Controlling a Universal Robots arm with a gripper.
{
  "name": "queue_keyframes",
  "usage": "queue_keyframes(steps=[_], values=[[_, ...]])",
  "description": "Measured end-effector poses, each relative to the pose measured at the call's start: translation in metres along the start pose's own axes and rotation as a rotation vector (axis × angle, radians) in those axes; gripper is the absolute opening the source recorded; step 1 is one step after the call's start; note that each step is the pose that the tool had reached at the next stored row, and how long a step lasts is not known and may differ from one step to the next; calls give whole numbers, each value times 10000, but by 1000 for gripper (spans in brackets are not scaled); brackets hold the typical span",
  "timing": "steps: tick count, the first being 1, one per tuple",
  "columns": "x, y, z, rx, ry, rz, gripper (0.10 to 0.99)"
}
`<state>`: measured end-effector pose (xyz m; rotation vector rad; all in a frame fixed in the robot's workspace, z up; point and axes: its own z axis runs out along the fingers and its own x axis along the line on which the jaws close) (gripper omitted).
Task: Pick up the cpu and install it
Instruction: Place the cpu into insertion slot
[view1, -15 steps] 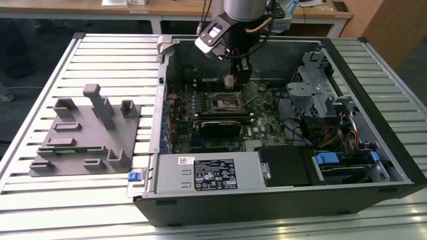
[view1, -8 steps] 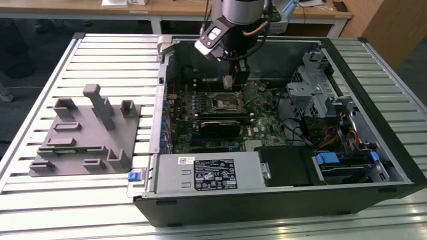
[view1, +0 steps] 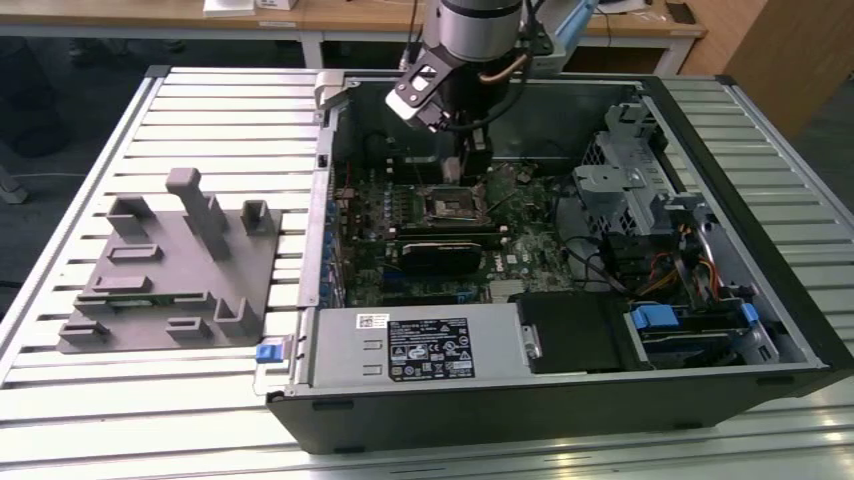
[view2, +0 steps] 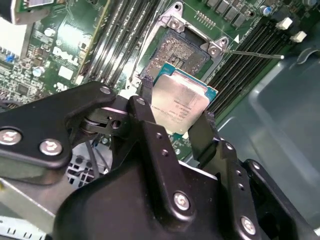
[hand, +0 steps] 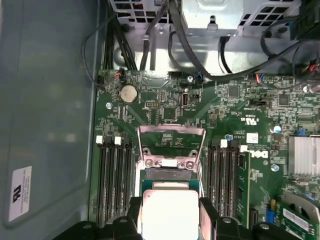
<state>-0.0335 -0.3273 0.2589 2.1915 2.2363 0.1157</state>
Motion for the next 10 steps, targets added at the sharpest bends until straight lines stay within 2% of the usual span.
queue_keyframes(steps=[10], values=[[13, -52, 179, -2, -11, 62, 541]])
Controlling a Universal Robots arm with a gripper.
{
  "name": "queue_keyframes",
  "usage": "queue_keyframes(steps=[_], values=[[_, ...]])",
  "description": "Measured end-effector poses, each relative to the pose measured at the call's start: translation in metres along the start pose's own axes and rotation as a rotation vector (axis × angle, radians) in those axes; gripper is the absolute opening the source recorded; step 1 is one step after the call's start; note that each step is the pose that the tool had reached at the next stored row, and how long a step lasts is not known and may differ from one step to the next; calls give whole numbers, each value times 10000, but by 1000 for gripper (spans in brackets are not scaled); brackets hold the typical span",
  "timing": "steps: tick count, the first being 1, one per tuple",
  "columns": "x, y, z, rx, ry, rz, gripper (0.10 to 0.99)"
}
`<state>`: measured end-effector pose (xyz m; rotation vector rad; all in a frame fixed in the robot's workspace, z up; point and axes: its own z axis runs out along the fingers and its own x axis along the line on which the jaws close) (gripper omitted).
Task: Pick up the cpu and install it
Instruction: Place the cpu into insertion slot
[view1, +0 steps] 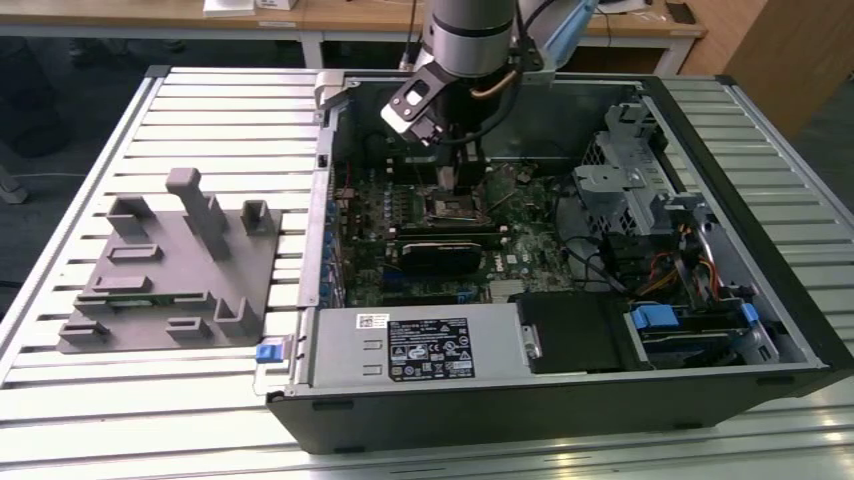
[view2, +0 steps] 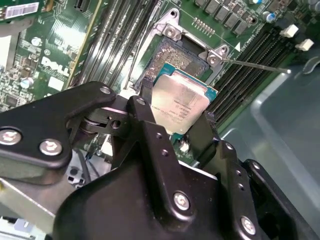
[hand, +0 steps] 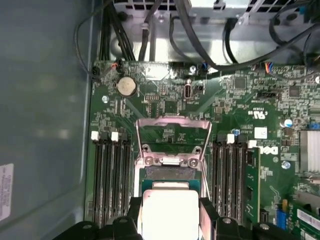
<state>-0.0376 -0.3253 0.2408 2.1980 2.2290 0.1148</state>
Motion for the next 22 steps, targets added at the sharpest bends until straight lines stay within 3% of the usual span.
queue_keyframes(steps=[14, 22], values=[[20, -20, 250, -7, 0, 1, 541], [-13, -28, 288, -12, 1, 2, 541]])
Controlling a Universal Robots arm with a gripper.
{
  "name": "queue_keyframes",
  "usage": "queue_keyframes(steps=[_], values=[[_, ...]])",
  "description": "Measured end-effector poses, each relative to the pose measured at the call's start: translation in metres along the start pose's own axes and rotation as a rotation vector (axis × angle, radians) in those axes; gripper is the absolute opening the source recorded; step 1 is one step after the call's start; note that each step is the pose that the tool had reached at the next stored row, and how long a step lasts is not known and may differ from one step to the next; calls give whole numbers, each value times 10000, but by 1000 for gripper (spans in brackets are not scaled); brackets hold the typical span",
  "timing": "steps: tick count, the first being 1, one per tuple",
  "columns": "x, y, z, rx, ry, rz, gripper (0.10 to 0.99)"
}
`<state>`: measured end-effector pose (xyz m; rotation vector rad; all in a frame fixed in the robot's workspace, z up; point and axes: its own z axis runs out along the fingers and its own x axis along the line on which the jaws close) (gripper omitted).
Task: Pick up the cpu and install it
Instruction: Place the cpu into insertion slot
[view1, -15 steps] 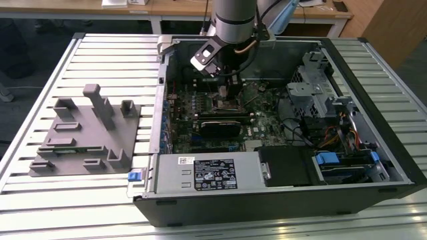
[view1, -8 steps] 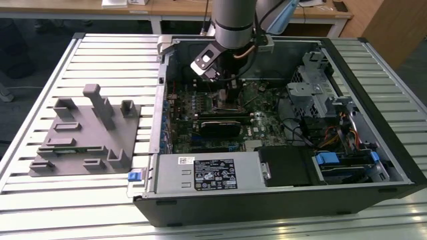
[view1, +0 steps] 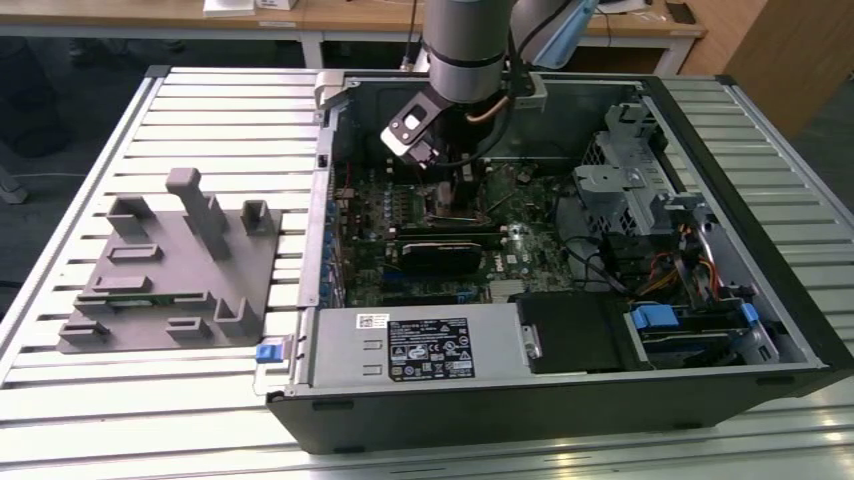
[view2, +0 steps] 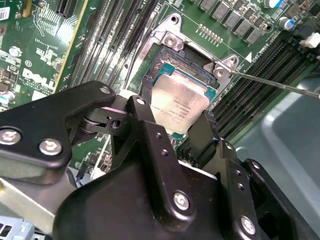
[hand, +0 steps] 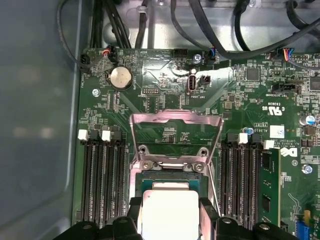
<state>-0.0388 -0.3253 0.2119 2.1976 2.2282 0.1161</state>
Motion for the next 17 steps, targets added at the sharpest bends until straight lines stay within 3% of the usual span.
queue_keyframes(steps=[17], values=[[-8, -26, 133, -10, -15, 224, 541]])
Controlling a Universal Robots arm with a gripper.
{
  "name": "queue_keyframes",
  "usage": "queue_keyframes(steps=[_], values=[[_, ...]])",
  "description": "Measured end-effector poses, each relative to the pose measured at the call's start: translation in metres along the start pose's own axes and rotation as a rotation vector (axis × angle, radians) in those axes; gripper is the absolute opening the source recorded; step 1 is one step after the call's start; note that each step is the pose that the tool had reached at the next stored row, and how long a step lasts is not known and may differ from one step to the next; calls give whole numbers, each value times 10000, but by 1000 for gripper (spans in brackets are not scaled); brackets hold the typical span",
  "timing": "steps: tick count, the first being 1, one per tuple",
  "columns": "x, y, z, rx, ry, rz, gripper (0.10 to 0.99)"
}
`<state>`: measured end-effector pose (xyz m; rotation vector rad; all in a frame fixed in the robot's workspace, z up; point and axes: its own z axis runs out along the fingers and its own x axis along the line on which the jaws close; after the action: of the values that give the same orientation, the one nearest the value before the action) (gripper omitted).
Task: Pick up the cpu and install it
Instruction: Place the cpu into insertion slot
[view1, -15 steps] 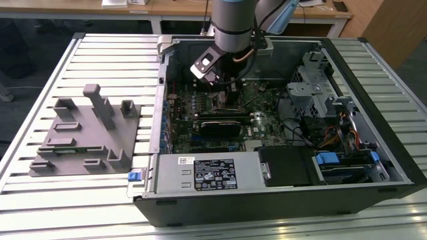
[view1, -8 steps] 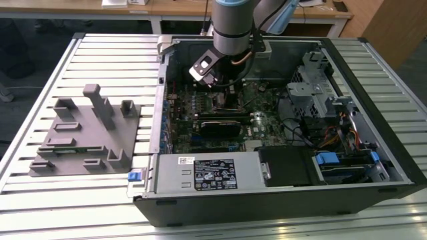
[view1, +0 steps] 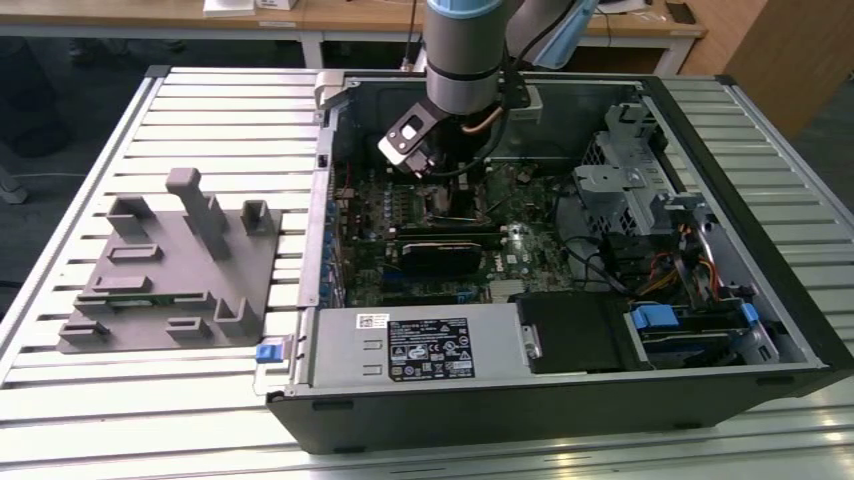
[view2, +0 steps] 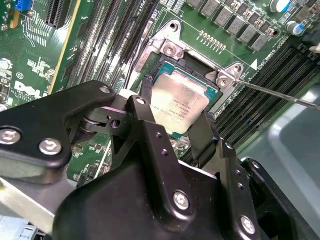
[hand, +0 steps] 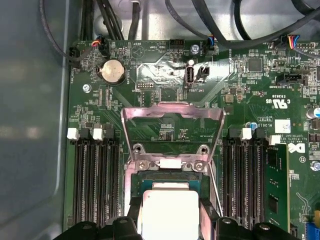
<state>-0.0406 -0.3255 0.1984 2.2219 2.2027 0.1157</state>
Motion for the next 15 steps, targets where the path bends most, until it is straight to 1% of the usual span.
queue_keyframes(steps=[9, 15], values=[[1, 1, 58, 1, -3, 1, 541], [1, 0, 62, 0, -1, 2, 541]])
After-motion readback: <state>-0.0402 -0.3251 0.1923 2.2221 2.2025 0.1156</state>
